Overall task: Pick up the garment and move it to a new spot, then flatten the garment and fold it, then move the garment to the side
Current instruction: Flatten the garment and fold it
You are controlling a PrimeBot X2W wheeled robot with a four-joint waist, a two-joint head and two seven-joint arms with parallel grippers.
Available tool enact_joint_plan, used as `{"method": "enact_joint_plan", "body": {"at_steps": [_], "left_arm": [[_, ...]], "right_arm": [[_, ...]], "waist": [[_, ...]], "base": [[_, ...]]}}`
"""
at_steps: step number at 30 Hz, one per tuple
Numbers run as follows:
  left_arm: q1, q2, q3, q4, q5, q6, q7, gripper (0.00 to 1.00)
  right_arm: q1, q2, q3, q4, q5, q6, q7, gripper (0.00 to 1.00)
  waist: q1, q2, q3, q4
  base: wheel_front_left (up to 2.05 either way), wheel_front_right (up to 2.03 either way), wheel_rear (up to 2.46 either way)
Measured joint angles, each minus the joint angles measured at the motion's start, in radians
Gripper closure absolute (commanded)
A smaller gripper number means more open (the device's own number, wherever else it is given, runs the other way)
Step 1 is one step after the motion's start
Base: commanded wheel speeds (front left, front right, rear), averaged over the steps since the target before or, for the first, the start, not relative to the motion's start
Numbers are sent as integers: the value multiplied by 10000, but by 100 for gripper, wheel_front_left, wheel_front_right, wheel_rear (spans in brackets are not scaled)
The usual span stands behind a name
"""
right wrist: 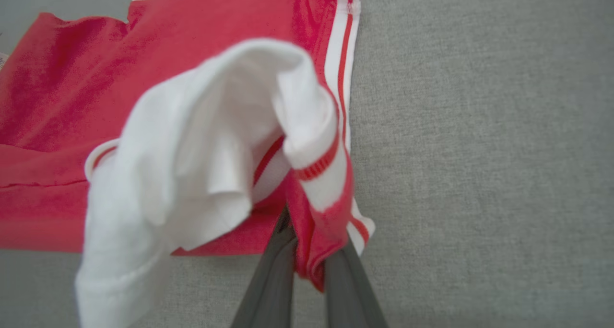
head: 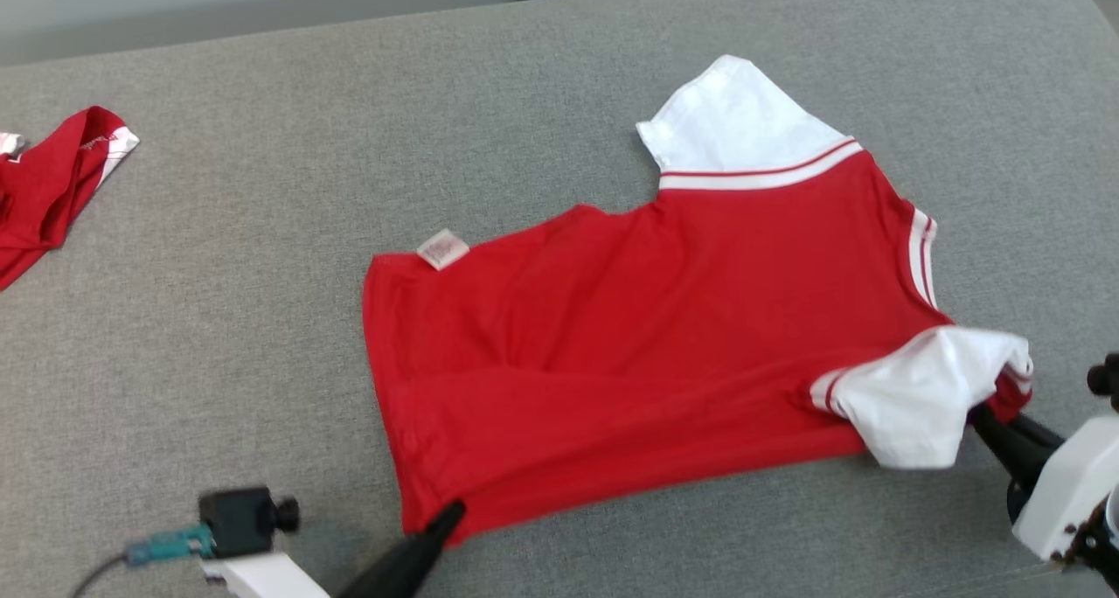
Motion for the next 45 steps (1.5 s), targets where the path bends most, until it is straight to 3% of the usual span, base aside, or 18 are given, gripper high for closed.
{"method": "enact_joint_plan", "body": {"at_steps": [2, 3, 4, 5, 9, 12, 17, 22, 25, 32, 45], "left_arm": [[407, -174, -209, -13, 107, 171, -176, 100], [441, -244, -270, 98, 284, 293, -291, 75], [421, -249, -305, 219, 569, 433, -453, 6], [361, -232, -322, 347, 930, 598, -612, 0], [94, -240, -288, 362, 1469, 848, -907, 0], [-304, 88, 94, 13, 1908, 1166, -1110, 0], [-1638, 303, 201, -280, 2209, 1313, -610, 0], [-3898, -69, -506, 995, 2773, 1281, 259, 0], [-5151, -569, -1104, 2176, 2976, 945, 771, 0], [-6014, -1099, -1778, 3283, 3219, 466, 1095, 0], [-7023, -1613, -2105, 4086, 3386, 163, 1258, 0]], "right_arm": [[330, 2, -46, 13, -65, -2, 82, 100], [435, 2, -77, 23, -240, -2, 65, 50], [472, 36, -176, 48, -391, 0, 27, 0], [476, 79, -313, 36, -443, -2, -27, 0], [468, 36, -894, -456, -477, -4, -71, 0], [243, -213, -1574, -1285, -552, -6, 2, 0], [-1280, -123, -1845, -1868, -1233, -4, 788, 0], [-3556, 842, -1751, -546, -2314, -2, 1195, 0], [-4986, 1442, -1260, 988, -2972, -4, 1427, 0], [-6292, 1588, -575, 3078, -3540, -2, 1317, 0], [-7696, 1609, 290, 5173, -3722, -4, 1066, 0]], "waist": [[0, 0, 70, -3], [0, 0, 103, 26], [0, 0, 135, 60], [0, 0, 161, 100], [0, 0, 206, 246], [0, 0, 306, 341], [0, 1, 619, 464], [0, 0, 1039, 768], [0, 0, 1364, 1089], [0, 0, 1601, 1734], [0, 0, 1907, 2134]], "base": [[0, 0, 0], [0, 0, 0], [0, 0, 0], [0, 0, 0], [0, 0, 0], [0, 0, 0], [0, 0, 0], [0, 0, 0], [0, 0, 0], [0, 0, 0], [0, 0, 0]]}}
